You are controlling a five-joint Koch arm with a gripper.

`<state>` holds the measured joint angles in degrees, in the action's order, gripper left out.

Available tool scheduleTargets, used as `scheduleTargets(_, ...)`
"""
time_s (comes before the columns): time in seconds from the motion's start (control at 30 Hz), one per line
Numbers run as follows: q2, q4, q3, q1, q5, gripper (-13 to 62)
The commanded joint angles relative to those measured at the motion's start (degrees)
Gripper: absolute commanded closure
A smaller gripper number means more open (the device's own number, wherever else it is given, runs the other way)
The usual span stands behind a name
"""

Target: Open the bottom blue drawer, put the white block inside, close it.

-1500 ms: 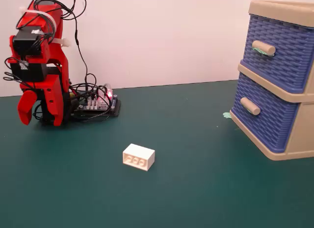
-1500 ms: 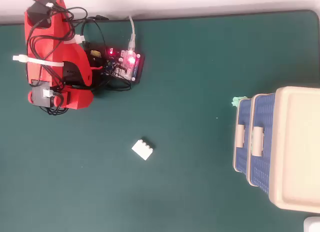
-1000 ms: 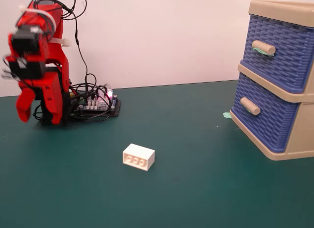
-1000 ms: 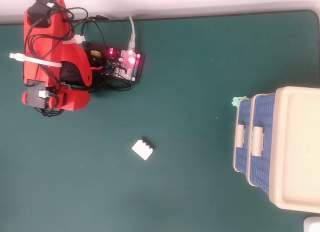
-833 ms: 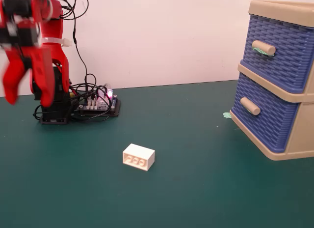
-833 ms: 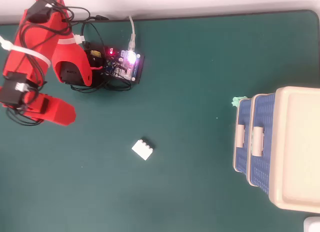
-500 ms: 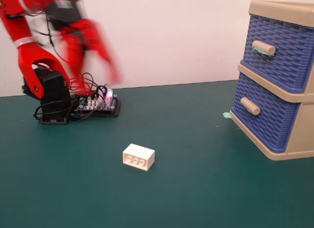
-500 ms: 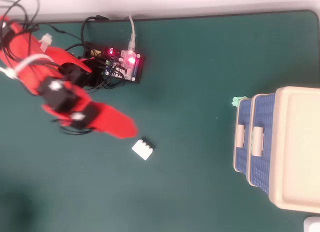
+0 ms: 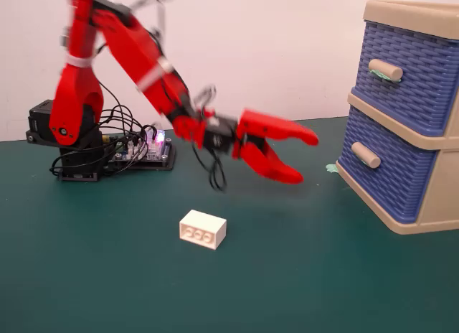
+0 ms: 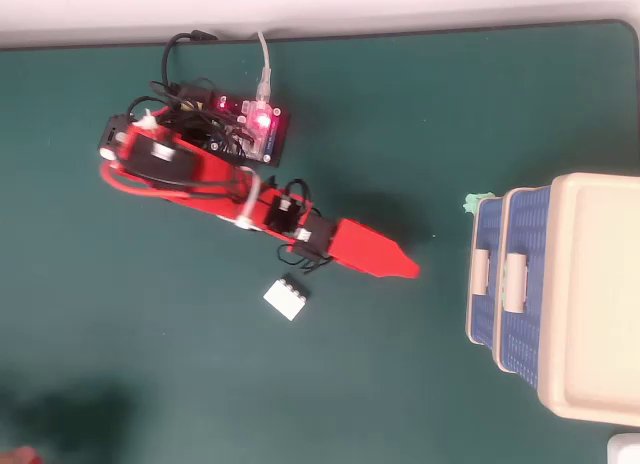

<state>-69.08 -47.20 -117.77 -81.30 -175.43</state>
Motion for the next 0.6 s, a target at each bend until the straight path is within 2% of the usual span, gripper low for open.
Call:
scheduleTargets(0.0,3.2,-10.7,4.7,-1.8,-0.5,15.7)
scheduleTargets(0.27,17.9,-10.3,24.2,-2.8,4.8,17.0)
scheduleTargets(0.57,20.0,0.4,36.2,-5.8,5.8,22.6)
